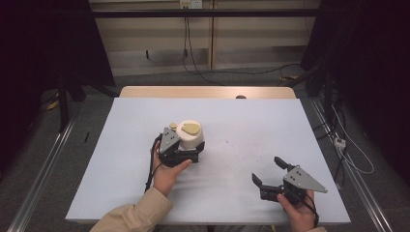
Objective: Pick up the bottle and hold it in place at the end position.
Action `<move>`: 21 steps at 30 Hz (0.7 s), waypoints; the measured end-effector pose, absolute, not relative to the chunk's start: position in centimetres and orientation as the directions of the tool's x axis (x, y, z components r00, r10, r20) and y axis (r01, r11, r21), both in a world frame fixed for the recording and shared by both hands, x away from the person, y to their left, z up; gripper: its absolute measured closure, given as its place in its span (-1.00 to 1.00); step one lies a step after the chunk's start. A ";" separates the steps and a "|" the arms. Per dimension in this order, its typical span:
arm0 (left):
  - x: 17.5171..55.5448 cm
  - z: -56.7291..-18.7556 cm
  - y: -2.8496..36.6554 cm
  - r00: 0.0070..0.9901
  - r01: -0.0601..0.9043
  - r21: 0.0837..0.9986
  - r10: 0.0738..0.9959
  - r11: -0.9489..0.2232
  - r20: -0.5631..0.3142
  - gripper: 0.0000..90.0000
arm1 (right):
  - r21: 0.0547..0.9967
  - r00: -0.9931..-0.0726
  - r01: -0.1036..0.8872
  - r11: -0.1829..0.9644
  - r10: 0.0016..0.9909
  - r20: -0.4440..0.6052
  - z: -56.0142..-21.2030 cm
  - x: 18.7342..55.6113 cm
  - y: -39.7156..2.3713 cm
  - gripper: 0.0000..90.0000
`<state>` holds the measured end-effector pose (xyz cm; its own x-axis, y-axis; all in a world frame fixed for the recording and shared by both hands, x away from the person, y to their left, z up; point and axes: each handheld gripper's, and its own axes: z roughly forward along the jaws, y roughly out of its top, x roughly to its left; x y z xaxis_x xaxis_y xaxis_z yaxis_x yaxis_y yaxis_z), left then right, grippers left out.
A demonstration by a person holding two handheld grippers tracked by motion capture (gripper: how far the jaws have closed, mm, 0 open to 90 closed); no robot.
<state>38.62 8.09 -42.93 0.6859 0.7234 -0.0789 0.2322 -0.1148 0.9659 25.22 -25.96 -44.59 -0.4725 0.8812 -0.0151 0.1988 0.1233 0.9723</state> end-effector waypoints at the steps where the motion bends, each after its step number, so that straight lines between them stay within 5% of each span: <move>1: 38.7 -43.0 8.1 0.686 0.230 0.966 0.724 -0.118 -0.075 -0.89 | 0.972 -0.473 0.198 0.124 0.881 -0.016 -44.6 25.2 -26.0 -0.90; 21: 40.6 -43.2 7.0 0.684 0.239 0.962 0.726 -0.133 -0.069 -0.89 | 0.973 -0.473 0.193 0.123 0.881 -0.018 -44.5 25.2 -26.0 -0.90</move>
<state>40.55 7.00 -43.25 0.6839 0.7263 -0.0693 0.2388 -0.1331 0.9619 25.17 -26.00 -44.52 -0.4730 0.8809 -0.0179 0.1930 0.1234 0.9734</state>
